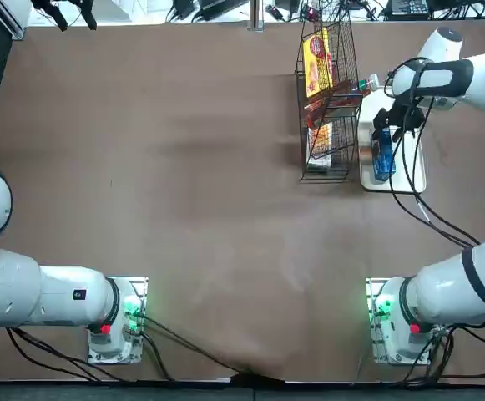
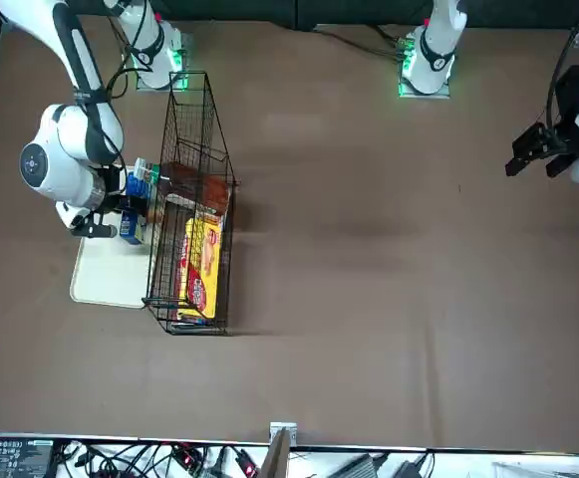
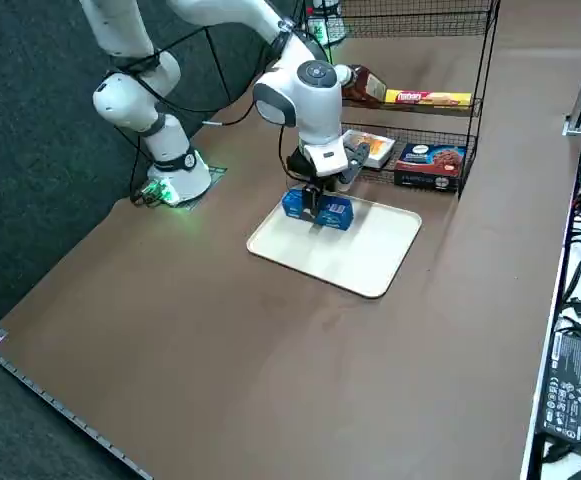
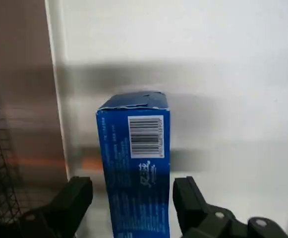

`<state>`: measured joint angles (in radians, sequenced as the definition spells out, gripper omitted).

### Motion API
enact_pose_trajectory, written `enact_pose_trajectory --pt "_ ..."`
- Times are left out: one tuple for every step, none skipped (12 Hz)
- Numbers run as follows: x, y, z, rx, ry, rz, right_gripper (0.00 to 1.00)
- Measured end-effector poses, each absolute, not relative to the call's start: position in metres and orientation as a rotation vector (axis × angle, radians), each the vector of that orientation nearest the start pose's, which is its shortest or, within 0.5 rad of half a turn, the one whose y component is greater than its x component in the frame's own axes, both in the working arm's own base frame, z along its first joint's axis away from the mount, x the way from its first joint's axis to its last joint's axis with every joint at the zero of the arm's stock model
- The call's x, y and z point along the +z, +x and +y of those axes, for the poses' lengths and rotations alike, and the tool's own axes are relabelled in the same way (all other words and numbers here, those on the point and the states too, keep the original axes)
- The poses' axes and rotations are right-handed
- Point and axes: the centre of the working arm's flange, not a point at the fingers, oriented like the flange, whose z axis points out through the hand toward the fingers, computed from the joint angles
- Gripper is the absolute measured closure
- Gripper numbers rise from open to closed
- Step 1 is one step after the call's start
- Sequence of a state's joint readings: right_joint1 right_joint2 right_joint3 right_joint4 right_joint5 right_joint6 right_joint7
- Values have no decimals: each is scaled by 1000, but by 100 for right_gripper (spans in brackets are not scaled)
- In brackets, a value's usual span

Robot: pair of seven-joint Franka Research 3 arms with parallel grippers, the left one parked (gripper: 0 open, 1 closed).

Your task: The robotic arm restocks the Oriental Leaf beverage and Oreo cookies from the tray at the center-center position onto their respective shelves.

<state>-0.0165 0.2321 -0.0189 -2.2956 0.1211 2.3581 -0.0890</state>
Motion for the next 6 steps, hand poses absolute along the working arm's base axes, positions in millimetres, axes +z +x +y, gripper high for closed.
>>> enact_pose_trajectory --pt "233 510 -17 253 -3048 60 0" --pt "231 510 -17 255 -3049 59 0" --pt "229 510 -17 259 -3049 59 0" --pt "228 509 -17 263 -3049 60 0" --pt "226 508 -17 268 -3048 60 0" --pt "221 505 -17 284 -3047 60 0"
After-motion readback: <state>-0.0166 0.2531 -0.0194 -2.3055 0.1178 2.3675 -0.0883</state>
